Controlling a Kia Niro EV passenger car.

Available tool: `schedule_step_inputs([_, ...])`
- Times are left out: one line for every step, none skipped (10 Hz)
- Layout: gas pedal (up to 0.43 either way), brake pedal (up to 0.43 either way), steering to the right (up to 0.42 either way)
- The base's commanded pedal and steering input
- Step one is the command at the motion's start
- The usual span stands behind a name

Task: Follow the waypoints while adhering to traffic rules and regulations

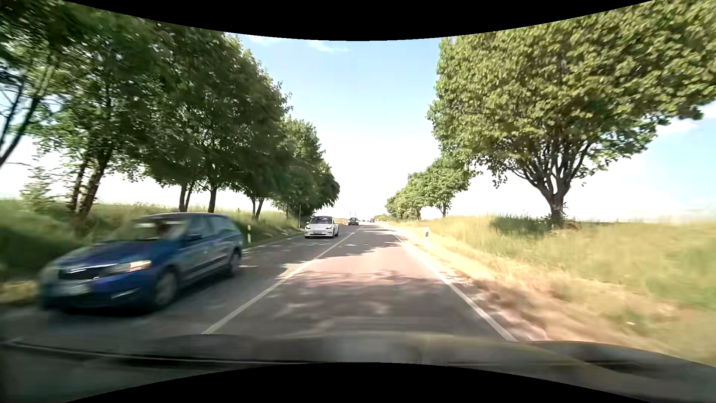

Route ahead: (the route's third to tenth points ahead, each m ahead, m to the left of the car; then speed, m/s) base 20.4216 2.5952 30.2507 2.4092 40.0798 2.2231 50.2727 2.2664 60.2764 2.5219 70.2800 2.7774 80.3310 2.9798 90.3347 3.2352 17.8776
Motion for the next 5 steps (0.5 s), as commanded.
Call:
schedule_step_inputs([0.118, 0.006, 0.003])
schedule_step_inputs([0.118, 0.006, 0.003])
schedule_step_inputs([0.118, 0.006, 0.001])
schedule_step_inputs([0.118, 0.006, 0.002])
schedule_step_inputs([0.118, 0.006, 0.001])
